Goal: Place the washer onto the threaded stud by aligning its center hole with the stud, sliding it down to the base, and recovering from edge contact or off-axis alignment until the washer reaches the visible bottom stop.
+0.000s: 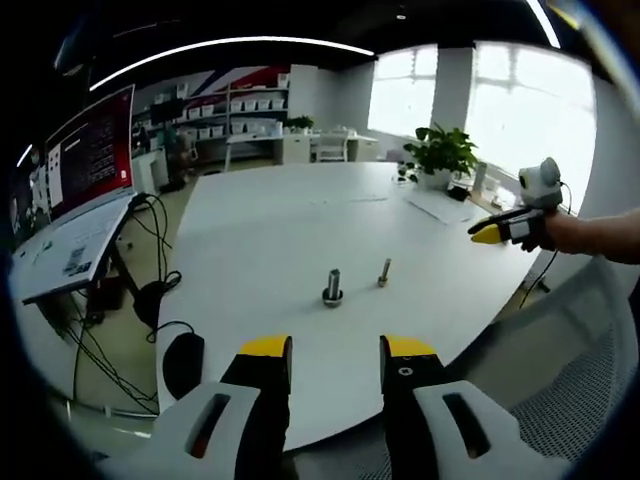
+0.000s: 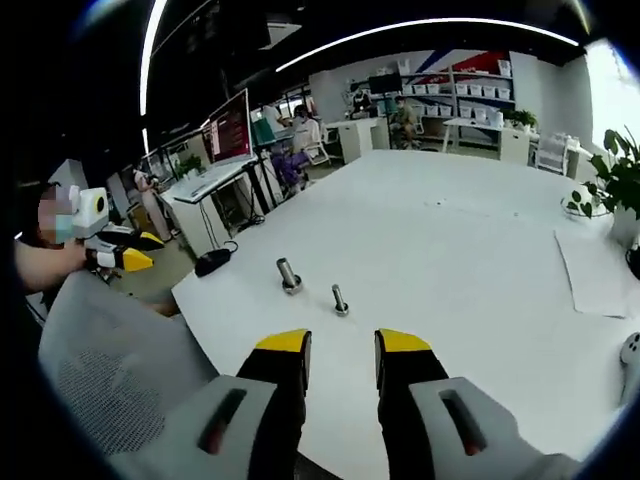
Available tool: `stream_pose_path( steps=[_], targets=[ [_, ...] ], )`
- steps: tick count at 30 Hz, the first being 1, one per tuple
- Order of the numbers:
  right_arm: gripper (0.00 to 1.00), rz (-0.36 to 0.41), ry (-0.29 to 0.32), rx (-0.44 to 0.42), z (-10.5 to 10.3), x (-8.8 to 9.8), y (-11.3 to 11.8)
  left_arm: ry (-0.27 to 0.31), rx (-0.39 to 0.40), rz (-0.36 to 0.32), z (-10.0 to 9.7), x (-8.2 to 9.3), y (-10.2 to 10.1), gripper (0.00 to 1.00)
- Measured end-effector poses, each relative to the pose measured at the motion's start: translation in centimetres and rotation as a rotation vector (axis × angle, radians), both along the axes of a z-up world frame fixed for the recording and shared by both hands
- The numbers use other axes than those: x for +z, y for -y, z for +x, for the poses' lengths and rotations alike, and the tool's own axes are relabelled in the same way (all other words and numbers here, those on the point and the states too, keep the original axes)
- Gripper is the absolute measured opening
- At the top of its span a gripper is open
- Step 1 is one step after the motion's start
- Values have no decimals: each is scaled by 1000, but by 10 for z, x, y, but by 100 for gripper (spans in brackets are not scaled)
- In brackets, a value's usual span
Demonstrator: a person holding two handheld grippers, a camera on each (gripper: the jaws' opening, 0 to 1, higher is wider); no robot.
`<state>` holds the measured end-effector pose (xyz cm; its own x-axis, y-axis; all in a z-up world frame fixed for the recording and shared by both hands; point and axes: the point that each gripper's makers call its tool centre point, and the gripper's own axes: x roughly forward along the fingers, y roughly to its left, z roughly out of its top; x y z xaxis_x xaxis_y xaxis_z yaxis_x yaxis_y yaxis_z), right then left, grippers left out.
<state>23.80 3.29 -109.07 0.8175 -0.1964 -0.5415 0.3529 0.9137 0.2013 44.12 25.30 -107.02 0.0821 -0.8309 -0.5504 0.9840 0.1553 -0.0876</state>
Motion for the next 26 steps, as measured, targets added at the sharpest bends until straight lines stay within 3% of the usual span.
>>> stream_pose_path(
  steps=[5,9,13,26],
  targets=[
    [28,6,17,2,4,6,-9,11,0,12,0,-1,-1,33],
    [28,-8,7,7,8,2,-10,-5,33,-12,9,1,-3,33],
    [29,-38,-14,-7,3,-4,-4,-11,28,-24,4,4,-1,33],
    [29,-31,-46,-14,-2,-13,-5,-13,47,-59,7,11,0,33]
  ],
)
